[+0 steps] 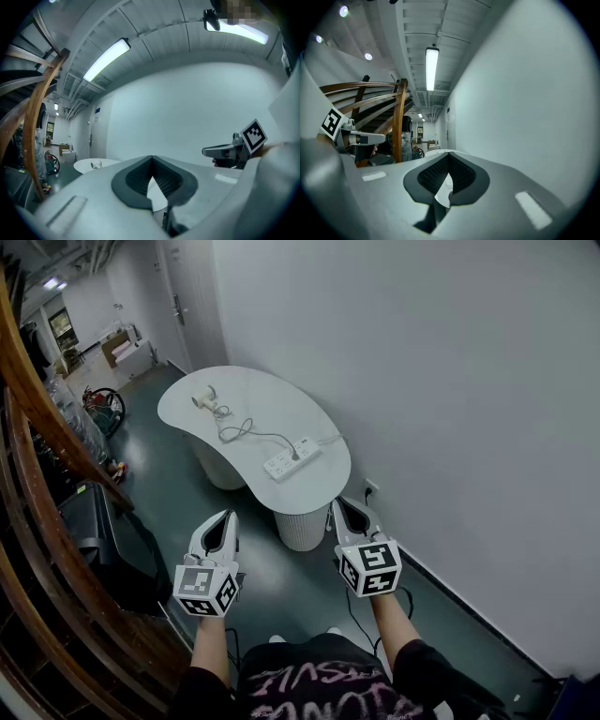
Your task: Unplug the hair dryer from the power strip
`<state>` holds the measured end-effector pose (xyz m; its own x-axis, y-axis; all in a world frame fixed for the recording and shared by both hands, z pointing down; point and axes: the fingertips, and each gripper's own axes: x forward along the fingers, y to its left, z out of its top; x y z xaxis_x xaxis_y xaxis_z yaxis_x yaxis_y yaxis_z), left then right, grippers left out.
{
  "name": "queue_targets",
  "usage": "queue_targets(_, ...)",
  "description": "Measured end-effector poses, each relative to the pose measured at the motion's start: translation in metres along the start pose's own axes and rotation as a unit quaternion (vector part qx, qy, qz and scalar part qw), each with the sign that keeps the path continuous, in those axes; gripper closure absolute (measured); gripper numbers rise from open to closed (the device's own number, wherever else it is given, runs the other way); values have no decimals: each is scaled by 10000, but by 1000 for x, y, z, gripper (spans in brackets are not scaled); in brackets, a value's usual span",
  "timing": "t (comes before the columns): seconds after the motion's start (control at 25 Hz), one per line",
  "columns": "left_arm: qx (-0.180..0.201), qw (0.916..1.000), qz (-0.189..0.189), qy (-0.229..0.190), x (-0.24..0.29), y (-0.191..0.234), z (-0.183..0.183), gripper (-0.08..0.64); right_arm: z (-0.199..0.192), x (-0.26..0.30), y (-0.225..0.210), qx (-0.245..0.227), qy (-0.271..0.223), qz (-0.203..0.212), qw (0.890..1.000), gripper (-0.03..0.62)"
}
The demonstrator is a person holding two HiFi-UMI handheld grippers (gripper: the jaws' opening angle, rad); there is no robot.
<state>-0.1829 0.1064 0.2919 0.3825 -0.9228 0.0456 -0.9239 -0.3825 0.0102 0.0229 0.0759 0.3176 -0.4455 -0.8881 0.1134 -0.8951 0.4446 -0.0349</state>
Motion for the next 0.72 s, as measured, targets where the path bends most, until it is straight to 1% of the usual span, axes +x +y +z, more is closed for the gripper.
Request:
queue_targets(0.16,113,9999,-33,-22,-1,-3,1,560,3,-1,-1,3,-73,-1,10000,586)
queue_targets(0.56,121,9999,-34,4,-2,-13,0,560,4,-7,-5,28,-165,49,9998,586)
queue_targets(0.72,120,9999,-25,23,0,-18,-1,560,3,-10,-7,40,-184,158,9997,586)
